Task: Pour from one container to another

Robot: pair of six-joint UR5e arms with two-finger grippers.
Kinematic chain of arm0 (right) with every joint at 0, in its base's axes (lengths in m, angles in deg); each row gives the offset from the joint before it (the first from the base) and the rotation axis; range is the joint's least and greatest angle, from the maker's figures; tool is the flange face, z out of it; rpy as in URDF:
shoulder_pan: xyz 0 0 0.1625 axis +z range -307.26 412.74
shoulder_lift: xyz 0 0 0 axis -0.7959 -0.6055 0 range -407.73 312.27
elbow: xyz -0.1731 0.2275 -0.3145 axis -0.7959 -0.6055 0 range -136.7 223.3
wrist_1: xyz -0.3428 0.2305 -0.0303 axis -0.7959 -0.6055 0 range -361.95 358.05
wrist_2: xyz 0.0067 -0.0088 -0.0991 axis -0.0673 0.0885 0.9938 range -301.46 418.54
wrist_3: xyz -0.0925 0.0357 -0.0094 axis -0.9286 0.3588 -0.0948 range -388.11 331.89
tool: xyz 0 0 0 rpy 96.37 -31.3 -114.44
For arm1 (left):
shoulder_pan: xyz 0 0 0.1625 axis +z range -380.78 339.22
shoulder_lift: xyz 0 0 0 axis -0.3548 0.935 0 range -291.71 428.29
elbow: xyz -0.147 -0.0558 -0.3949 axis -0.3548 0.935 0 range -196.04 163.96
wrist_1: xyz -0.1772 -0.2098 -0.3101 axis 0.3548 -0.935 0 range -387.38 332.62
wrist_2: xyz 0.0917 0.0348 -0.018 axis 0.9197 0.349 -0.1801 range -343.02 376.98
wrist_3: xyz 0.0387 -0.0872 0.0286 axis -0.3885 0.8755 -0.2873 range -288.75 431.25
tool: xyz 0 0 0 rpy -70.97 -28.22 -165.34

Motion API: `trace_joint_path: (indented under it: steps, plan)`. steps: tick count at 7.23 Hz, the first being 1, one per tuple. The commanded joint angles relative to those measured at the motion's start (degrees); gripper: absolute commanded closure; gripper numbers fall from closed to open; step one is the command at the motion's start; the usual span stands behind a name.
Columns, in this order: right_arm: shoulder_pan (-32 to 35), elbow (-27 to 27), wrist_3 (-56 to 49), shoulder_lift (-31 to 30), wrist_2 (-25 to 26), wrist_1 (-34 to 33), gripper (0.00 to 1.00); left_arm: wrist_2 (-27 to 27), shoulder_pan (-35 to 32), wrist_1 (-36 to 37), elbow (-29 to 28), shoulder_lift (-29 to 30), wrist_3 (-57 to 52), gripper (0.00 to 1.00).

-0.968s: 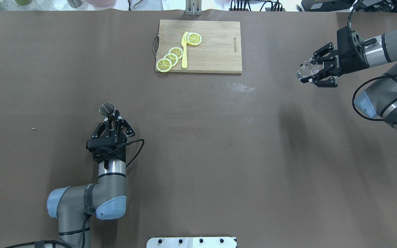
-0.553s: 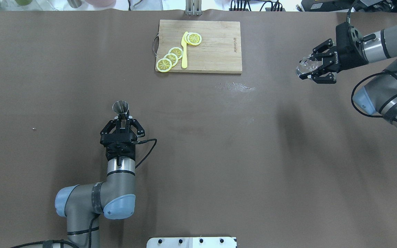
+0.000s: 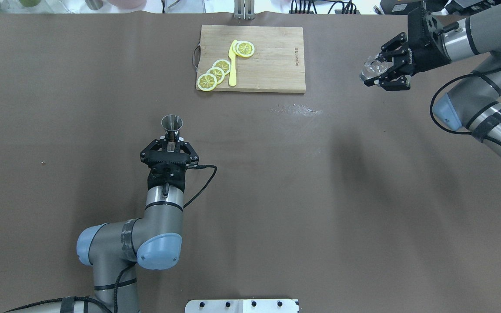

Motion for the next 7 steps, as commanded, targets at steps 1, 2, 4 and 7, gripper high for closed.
trace_joint_path:
  steps: [1,2,4,7]
  plan:
    - [-0.17,2.45,-0.04,0.45,-0.18,-0.94,1.0,-2.76,-0.62,-0.18,-1.65,6.68,-7.38,1.0]
    - [-0.17,3.59,0.05,0.19,-0.71,-1.03,1.0,-4.42,-0.62,-0.44,-1.23,7.68,-16.31,1.0]
    - [-0.35,5.61,-0.04,0.54,-1.59,-1.73,1.0,-7.66,-0.36,-2.64,0.18,8.83,-18.5,1.0]
    - [-0.52,8.79,-0.12,1.32,-3.08,-3.93,1.0,-8.74,-0.53,-2.82,1.32,9.79,-20.53,1.0]
